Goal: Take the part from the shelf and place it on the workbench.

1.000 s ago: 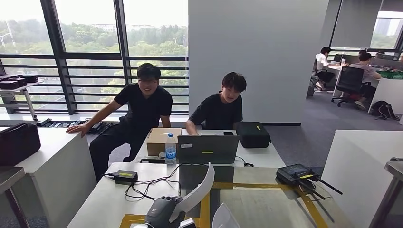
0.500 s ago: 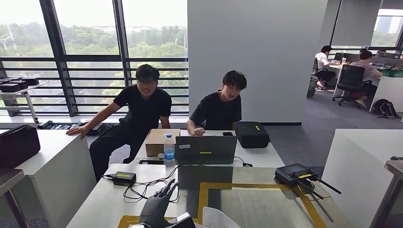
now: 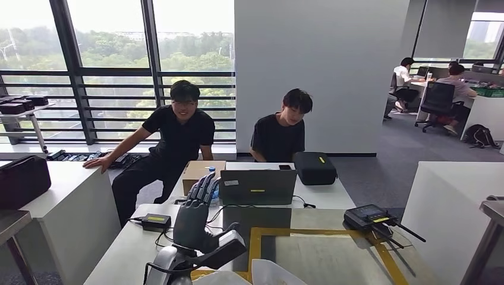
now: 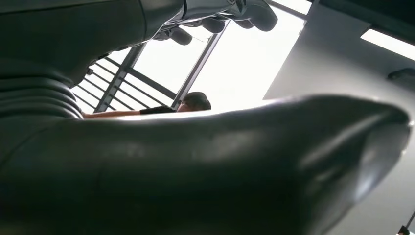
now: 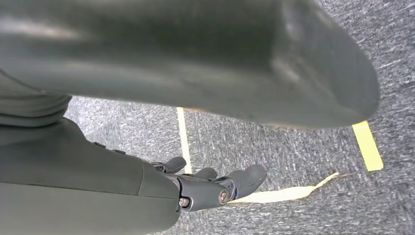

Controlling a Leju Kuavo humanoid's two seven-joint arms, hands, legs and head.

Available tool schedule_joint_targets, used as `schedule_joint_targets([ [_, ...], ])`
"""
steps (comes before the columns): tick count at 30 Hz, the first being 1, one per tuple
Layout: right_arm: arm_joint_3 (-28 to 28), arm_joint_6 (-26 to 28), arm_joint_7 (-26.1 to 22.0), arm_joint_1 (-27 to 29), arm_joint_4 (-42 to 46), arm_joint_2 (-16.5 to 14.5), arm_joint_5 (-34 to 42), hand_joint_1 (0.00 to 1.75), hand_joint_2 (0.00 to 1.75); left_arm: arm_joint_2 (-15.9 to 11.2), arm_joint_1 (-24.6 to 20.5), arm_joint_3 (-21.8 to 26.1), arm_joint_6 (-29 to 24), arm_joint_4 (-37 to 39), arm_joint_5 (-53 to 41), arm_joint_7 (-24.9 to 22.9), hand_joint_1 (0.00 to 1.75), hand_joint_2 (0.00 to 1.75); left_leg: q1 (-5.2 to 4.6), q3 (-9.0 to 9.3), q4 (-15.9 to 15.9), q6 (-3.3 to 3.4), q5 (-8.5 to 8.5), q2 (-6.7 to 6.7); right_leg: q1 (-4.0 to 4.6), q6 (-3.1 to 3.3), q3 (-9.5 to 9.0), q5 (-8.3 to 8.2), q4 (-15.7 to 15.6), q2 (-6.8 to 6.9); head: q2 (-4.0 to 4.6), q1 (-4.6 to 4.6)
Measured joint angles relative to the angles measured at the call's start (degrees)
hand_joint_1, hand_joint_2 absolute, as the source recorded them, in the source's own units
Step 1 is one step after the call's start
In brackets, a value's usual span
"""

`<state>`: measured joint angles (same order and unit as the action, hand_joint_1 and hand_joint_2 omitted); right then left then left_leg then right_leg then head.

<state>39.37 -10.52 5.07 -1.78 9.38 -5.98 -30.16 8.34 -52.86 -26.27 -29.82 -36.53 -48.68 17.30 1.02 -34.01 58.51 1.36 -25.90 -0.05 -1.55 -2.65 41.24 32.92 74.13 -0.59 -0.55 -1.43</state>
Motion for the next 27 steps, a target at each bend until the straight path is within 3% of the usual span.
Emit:
schedule_joint_targets([
  [1,0.08,0.0,-0.08,0.0,0.0,0.01,-0.01,0.0,0.0,-0.1,0.23,0.0,0.05,-1.61,-0.54,-0.38,0.0,0.0,0.26,-0.15,0.22,-0.3,-0.01,0.01,-0.3,-0.33,-1.28,-1.57,-2.23,0.14,0.0,-0.01],
  [3,0.17,-0.05,-0.38,-0.08,-0.01,-0.06,-0.04,0.0,0.0,-0.39,0.49,0.0,0.07,-4.8,-2.13,-1.56,0.0,0.0,0.78,-0.69,0.89,-1.28,-0.14,-0.05,-0.76,-1.12,-5.47,-4.59,-9.85,0.32,0.0,-0.05],
  [4,0.19,-0.08,-0.55,-0.13,-0.01,-0.12,-0.07,0.0,0.0,-0.63,0.6,-0.01,0.02,-6.41,-3.15,-2.29,0.0,0.0,0.88,-0.96,1.18,-1.85,-0.16,-0.14,-0.77,-1.05,-6.76,-5.46,-12.32,0.14,0.0,-0.06],
  [5,0.21,-0.1,-0.58,-0.18,-0.02,-0.17,-0.12,0.0,0.0,-0.94,0.74,-0.01,-0.1,-7.99,-4.26,-3.04,0.0,0.0,0.82,-1.18,1.42,-2.42,-0.12,-0.25,-0.71,-0.71,-7.31,-5.52,-13.64,-0.07,0.0,-0.07],
  [8,0.27,-0.13,0.11,-0.32,-0.02,-0.2,-0.39,0.0,0.0,-2.71,1.62,0.09,-0.37,-13.32,-7.83,-5.36,0.0,0.0,0.71,-1.51,1.5,-3.81,0.19,-0.45,-0.56,1.29,-6.54,-5.47,-13.54,-0.4,0.0,0.05],
  [10,0.3,-0.17,0.39,-0.32,-0.02,-0.2,-0.5,0.0,0.0,-4.19,2.27,0.45,-0.07,-16.63,-9.39,-6.31,0.0,0.0,0.83,-2.46,3.41,-4.2,-1.74,-0.32,-0.51,2.45,-5.99,-6.05,-13.54,-0.27,0.0,0.15],
  [11,0.33,-0.19,0.28,-0.31,-0.02,-0.2,-0.5,0.0,0.0,-4.92,2.58,0.75,0.05,-18.23,-9.76,-6.47,0.0,0.0,0.8,-3.54,6.1,-4.22,-3.84,-0.24,-0.38,2.96,-5.6,-6.42,-13.6,-0.18,0.0,0.19],
  [13,0.6,-0.12,0.01,-0.34,-0.02,-0.2,-0.36,0.0,0.0,-6.42,3.34,1.56,0.03,-21.3,-9.87,-6.26,0.0,0.0,0.55,-6.1,13.49,-4.12,-8.33,-0.21,0.12,3.72,-4.56,-7.22,-13.6,-0.08,0.0,0.22],
  [14,0.82,-0.04,-0.08,-0.33,-0.02,-0.2,-0.22,0.0,0.0,-7.23,3.82,2.04,-0.01,-22.81,-9.63,-5.95,0.0,0.0,0.38,-6.8,16.31,-3.97,-9.61,-0.21,0.43,3.97,-4.0,-7.65,-13.59,-0.06,0.0,0.24],
  [15,1.06,0.06,-0.08,-0.3,-0.02,-0.2,-0.09,0.0,0.0,-7.99,4.26,2.54,-0.02,-24.05,-9.29,-5.58,0.0,0.0,0.19,-6.55,17.25,-3.68,-9.76,-0.21,0.74,4.14,-3.46,-8.1,-13.58,-0.06,0.0,0.24],
  [16,1.26,0.15,0.05,-0.27,-0.02,-0.2,0.02,0.0,0.0,-8.77,4.62,3.04,-0.11,-25.18,-9.01,-5.22,0.0,0.0,-0.06,-5.25,16.04,-3.22,-8.93,-0.22,1.04,4.24,-2.92,-8.56,-13.58,-0.07,0.0,0.26],
  [18,1.53,0.23,0.69,-0.28,-0.02,-0.25,0.05,0.0,0.0,-10.06,5.02,4.03,-0.95,-27.3,-8.75,-4.64,0.0,0.0,-0.79,-0.17,8.72,-1.79,-6.79,-0.2,1.54,4.34,-1.93,-9.56,-13.56,-0.09,0.0,0.28],
  [20,1.65,0.25,1.26,-0.3,-0.02,-0.41,0.0,0.0,0.0,-11.17,5.56,5.17,-2.59,-29.33,-8.51,-4.28,0.0,0.0,-1.45,3.62,2.68,-0.95,-5.67,-0.05,1.71,4.04,-1.48,-10.49,-13.72,-0.05,0.0,0.24],
  [23,1.74,0.3,0.93,-0.34,-0.02,-0.6,0.06,0.0,0.0,-12.69,6.93,7.23,-4.85,-31.58,-6.43,-3.79,0.0,0.0,-1.78,3.76,0.83,-0.63,-4.55,0.22,1.4,2.96,-1.47,-11.69,-14.27,0.02,0.0,0.32],
  [24,1.78,0.32,0.75,-0.31,-0.02,-0.66,0.05,0.0,0.0,-13.11,7.48,8.0,-5.39,-32.23,-5.16,-3.46,0.0,0.0,-1.67,3.62,0.44,-0.37,-3.88,0.35,1.35,2.64,-1.28,-11.39,-14.15,0.0,0.0,0.31],
  [25,1.83,0.33,0.64,-0.26,-0.02,-0.73,-0.03,0.0,0.0,-13.49,8.08,8.82,-5.8,-32.92,-3.78,-3.1,0.0,0.0,-1.49,3.31,0.05,-0.05,-3.06,0.46,1.32,2.36,-0.85,-10.02,-13.28,0.01,0.0,0.3],
  [27,1.91,0.32,0.52,-0.23,-0.02,-0.83,-0.37,0.0,0.0,-14.11,9.48,10.53,-6.38,-34.21,-0.58,-2.11,0.0,0.0,-1.22,2.14,-0.32,0.23,-1.39,0.59,1.15,1.84,0.67,-4.66,-8.31,0.09,0.0,0.23],
])
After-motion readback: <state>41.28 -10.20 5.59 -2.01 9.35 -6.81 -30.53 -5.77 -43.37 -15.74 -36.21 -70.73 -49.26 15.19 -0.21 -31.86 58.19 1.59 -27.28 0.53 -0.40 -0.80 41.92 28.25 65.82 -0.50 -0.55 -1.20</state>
